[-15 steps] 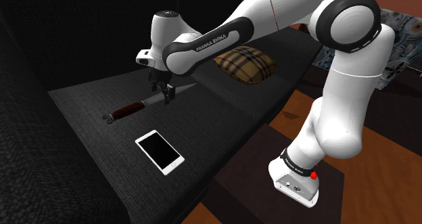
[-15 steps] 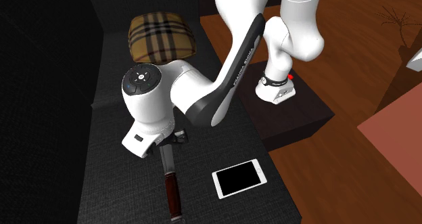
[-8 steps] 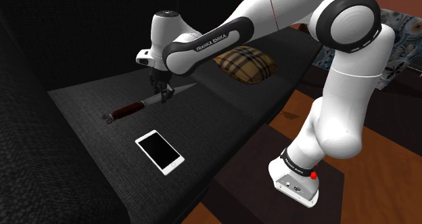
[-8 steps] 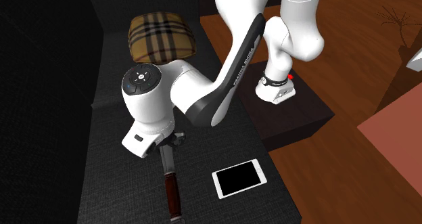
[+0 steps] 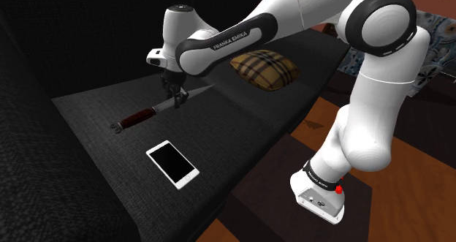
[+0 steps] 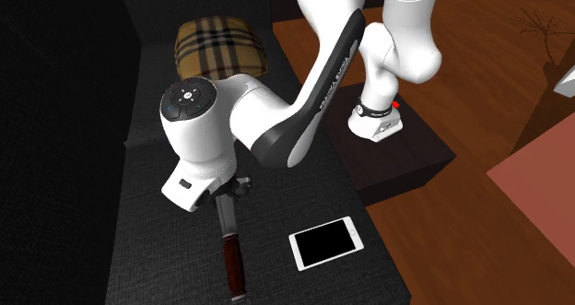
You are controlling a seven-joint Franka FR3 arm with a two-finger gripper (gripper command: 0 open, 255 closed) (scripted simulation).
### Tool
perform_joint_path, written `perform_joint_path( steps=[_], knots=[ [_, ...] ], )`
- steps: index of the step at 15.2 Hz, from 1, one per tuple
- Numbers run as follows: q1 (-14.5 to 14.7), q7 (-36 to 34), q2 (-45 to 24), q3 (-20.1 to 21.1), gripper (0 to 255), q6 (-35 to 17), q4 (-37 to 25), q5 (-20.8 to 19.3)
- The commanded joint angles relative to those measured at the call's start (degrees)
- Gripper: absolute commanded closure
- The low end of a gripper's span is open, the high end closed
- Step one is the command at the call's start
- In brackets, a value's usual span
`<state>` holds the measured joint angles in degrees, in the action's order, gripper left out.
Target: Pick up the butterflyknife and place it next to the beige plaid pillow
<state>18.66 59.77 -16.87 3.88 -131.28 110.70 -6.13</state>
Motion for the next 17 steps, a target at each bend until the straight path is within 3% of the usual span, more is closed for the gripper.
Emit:
perform_joint_path(
  steps=[1, 17],
  knots=[
    [-0.04, 0.17, 0.81, 0.05, 255, 1.21, -0.40, 0.16],
    [-0.13, 1.33, 5.64, 0.34, 255, 12.17, -6.58, 1.18]
  ],
)
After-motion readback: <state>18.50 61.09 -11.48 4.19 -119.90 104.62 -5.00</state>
